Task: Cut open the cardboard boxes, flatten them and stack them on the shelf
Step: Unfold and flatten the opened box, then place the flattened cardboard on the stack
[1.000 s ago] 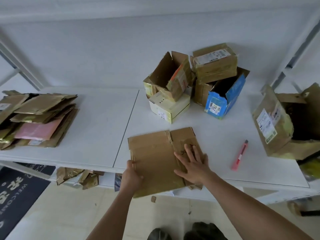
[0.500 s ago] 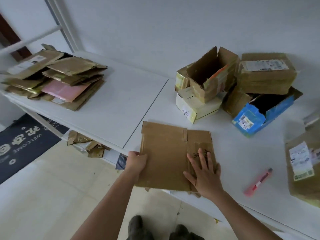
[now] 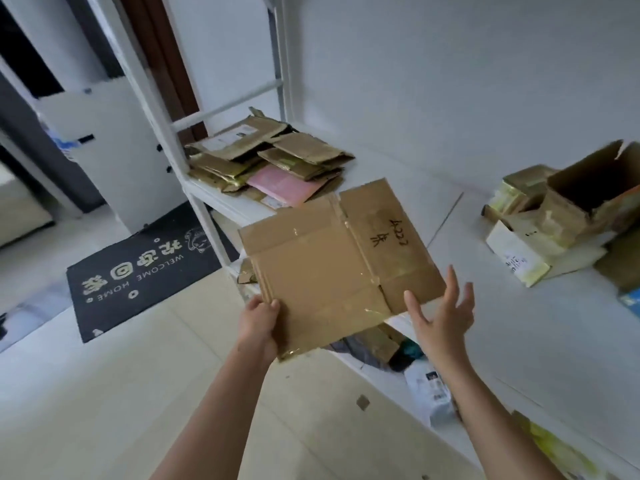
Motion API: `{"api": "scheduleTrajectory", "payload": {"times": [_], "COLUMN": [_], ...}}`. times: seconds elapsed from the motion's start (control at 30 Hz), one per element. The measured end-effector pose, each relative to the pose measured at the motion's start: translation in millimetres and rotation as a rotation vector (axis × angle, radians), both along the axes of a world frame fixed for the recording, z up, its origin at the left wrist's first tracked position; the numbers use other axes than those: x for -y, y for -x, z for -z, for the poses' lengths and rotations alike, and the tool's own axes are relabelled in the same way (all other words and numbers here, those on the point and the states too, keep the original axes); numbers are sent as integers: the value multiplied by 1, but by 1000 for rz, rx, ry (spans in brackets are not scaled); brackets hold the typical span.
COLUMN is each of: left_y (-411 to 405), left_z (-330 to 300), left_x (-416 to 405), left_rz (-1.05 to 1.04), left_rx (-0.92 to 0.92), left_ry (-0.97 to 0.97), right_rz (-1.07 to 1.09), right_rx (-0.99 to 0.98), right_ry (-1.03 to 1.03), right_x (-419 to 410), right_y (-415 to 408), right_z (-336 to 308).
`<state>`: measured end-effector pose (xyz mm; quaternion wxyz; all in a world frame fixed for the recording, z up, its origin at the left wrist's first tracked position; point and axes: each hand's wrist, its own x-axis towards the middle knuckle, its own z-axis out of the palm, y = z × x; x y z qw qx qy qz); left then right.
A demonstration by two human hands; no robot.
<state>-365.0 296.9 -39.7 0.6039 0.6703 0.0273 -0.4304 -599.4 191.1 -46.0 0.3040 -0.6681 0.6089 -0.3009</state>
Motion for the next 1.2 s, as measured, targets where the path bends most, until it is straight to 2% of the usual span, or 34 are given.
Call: {"api": "scheduleTrajectory", "payload": {"times": [0.1,0.17,0.3,0.43,0.53,0.7,1.0,1.2], "left_y": [-66,-104,-158,-182,-206,-265,-361,-406], "left_z": [-13,-21,-32,-43,-51,-68,-69,-52], "left_x": [-34,-54,-64,-43,-14,60,206,257], "left_rz": [-95,-136,-159,-92,-24,14,122,152], "left_rx": [-2,-2,-39,-90,-95,14,145,120], "left_ry": [33,36,90,184,195,180,160,134], "right_rz": [-153,-195,-270,-205,-140,-25,100,127], "right_rx": [394,510,461,381,409,398,400,354], "right_ry": [-171,-215,-128,-23,43,125,78,13], "right_x": [-13,-24,-28,-7,26,109,254,316], "right_y": [-88,-142,-219,-263,-290,-352,-460,-510], "right_z": [-23,-38,-54,-65,-76,-89,-83,-56]}}
